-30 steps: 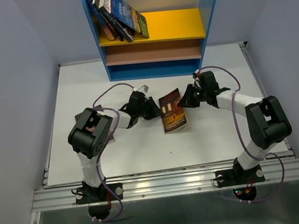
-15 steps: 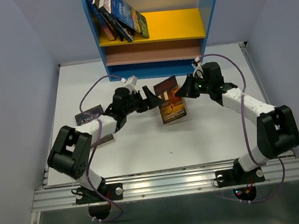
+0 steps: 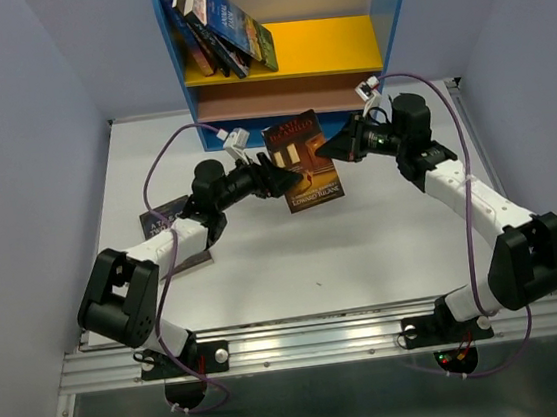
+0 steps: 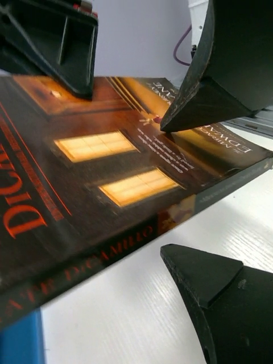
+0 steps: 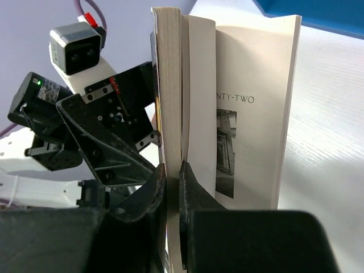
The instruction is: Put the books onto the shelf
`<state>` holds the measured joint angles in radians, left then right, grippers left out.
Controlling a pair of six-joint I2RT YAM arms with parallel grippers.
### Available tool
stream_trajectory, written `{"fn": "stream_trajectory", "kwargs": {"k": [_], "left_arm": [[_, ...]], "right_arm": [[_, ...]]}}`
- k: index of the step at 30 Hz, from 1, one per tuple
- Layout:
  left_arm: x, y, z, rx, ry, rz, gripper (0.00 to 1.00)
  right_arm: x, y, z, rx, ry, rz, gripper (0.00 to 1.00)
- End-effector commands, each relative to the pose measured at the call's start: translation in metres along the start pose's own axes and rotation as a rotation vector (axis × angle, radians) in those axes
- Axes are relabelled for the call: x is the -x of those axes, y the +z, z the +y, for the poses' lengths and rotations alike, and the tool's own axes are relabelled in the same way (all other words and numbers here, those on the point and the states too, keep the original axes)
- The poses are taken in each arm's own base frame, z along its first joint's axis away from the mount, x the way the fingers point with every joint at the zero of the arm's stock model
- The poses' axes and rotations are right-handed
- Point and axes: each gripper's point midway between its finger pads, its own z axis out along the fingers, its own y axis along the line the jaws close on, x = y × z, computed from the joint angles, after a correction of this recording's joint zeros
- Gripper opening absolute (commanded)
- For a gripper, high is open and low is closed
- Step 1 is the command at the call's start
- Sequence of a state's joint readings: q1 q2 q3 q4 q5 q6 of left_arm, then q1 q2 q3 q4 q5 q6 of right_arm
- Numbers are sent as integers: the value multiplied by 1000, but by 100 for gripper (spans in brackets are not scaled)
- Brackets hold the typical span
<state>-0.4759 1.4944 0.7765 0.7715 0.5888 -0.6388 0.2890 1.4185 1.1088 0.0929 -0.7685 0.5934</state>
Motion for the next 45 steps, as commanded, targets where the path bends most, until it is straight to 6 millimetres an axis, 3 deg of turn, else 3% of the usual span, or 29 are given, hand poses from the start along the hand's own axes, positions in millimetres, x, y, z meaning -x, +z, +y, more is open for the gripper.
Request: {"fn": "stream_trajectory", "kwargs": {"k": [1, 2, 4, 5, 7, 9, 10, 12, 13, 14, 15, 18, 20, 21, 22, 24, 25, 27, 28, 30, 31, 33, 34, 35, 39, 40, 41, 43, 45], "left_arm": [[40, -9, -54, -176, 164, -110, 83], [43, -11, -59, -199, 172, -117, 67], [45, -13, -65, -219, 184, -126, 46], [49, -15, -69, -226, 194, -142, 21], [54, -18, -71, -218, 206, -169, 0], [60, -20, -73, -207, 217, -194, 0], [64, -21, -72, -192, 236, -218, 0], [76, -26, -76, -177, 260, -261, 0], [86, -27, -78, -156, 289, -292, 0], [93, -28, -78, -136, 301, -312, 0], [106, -28, -83, -126, 321, -339, 0], [132, -24, -70, 5, 362, -385, 0], [161, -23, -72, 70, 424, -440, 0], [171, -23, -72, 91, 445, -463, 0], [195, -26, -84, 98, 477, -522, 0], [213, -17, -81, 141, 532, -540, 0], [241, -19, -99, 135, 558, -598, 0], [259, -4, -80, 220, 560, -611, 0], [285, -6, -97, 209, 569, -669, 0], [298, 11, -77, 240, 558, -670, 0], [319, 10, -92, 221, 559, -722, 0], [325, 29, -68, 274, 549, -723, 0], [346, 25, -81, 273, 550, -779, 0], [343, 39, -57, 329, 532, -750, 0], [357, 58, -46, 360, 534, -746, 0], [370, 54, -54, 366, 525, -785, 0], [364, 64, -37, 410, 501, -758, 0], [369, 64, -33, 456, 471, -784, 0], [358, 75, -26, 492, 455, -775, 0]], "right_arm": [[30, -4, 40, 146, -100, -59, 1], [31, -3, 39, 146, -100, -59, 1], [32, -1, 38, 145, -102, -62, 1], [34, 0, 36, 136, -100, -65, 1], [37, 0, 30, 119, -100, -76, 6], [44, -1, 21, 73, -96, -108, 20], [47, -3, 13, 39, -93, -117, 49], [66, -9, -4, -85, -125, -184, 86], [64, -13, -15, -163, -109, -175, 95], [78, -21, -34, -300, -114, -242, 100], [78, -32, -44, -395, -107, -251, 100], [103, -76, -77, -707, -107, -422, 100], [110, -110, -87, -868, -116, -510, 100], [111, -118, -87, -895, -123, -532, 100], [114, -126, -82, -906, -139, -554, 100], [116, -135, -81, -937, -149, -578, 100], [117, -137, -80, -941, -154, -583, 100], [118, -139, -81, -950, -155, -589, 100], [117, -139, -82, -956, -159, -585, 100], [116, -139, -86, -970, -156, -580, 100], [116, -139, -87, -974, -163, -576, 100], [115, -140, -90, -991, -167, -573, 100], [116, -141, -90, -997, -171, -573, 100], [116, -142, -91, -1006, -172, -574, 100], [116, -147, -95, -1036, -176, -580, 100], [115, -146, -97, -1040, -174, -578, 100], [115, -146, -98, -1044, -174, -574, 100], [114, -144, -100, -1043, -170, -570, 100], [113, -142, -102, -1044, -167, -564, 100]]}}
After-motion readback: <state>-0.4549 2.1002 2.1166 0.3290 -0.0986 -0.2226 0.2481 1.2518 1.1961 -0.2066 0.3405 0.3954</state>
